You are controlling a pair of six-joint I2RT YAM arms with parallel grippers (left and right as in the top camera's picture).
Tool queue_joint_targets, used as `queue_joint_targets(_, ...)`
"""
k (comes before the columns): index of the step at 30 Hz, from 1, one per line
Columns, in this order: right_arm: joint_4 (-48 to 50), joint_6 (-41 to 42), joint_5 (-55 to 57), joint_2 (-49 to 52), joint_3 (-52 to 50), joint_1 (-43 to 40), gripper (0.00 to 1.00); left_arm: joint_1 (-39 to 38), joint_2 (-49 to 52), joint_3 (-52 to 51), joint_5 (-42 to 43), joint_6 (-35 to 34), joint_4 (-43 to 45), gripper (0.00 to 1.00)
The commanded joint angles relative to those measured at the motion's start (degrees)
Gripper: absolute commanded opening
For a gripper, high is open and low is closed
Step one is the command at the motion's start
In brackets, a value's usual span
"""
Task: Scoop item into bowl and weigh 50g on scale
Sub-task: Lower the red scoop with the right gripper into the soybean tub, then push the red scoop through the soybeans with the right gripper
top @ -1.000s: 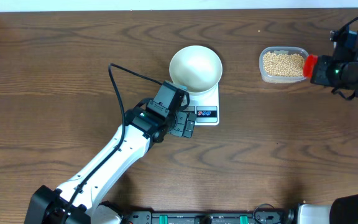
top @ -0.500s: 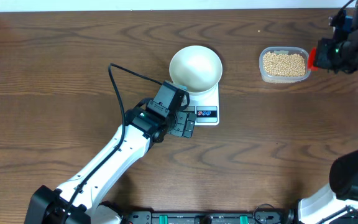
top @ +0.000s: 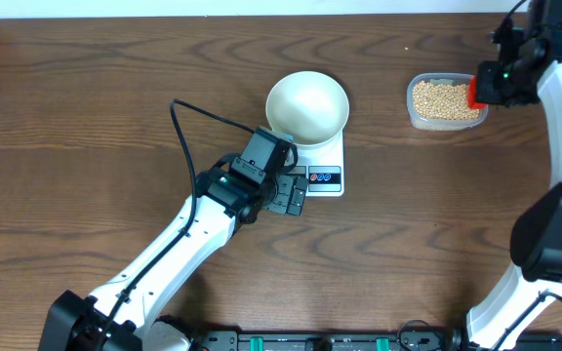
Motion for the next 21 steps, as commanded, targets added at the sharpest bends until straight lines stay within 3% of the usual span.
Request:
queue_joint_targets(1,1.3,-1.1,1.8,1.6,1.2,1.0,0.01,0.2,-0.4,-0.4,-0.7,0.3,0.0,1.0)
queue_joint_targets(14,1.4,-0.6,1.4,5.3,0.9,1.2,0.01,0.2,-0.4,-0.4,-0.7,0.3,0.0,1.0)
queue_joint_targets(21,1.4,-0.4,-4.1,6.2,0.8,1.2,0.01,0.2,-0.4,-0.4,-0.7,0.3,0.0,1.0)
